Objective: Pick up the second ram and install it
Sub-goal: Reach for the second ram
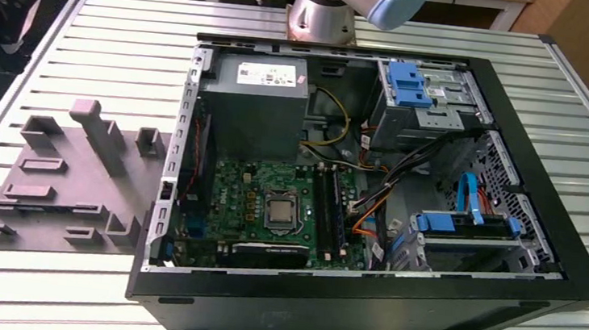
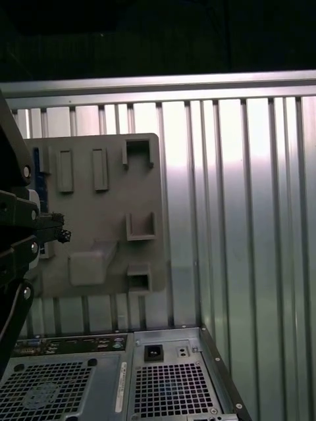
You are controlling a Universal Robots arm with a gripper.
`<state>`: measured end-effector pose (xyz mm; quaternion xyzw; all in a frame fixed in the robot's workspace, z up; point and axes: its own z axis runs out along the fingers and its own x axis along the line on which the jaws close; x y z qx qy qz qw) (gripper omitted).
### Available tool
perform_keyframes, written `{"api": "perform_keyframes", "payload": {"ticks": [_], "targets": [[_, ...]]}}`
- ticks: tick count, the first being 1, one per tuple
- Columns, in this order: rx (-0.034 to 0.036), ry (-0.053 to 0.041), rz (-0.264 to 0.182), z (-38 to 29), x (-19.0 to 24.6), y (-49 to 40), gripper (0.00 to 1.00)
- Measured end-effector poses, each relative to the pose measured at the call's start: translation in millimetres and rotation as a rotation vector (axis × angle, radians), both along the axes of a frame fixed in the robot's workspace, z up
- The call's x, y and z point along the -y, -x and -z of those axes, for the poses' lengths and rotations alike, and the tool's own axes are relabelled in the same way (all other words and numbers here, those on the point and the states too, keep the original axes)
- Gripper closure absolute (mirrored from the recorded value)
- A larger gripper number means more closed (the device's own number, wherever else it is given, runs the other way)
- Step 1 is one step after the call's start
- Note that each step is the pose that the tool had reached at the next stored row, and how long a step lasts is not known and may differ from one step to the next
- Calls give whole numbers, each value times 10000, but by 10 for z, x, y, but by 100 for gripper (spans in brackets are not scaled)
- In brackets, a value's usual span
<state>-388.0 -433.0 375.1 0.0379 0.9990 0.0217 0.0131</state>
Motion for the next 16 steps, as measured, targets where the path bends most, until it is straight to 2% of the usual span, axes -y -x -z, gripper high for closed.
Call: {"api": "perform_keyframes", "payload": {"ticks": [16], "targets": [[0,0,-1,19,37,119,89]]}}
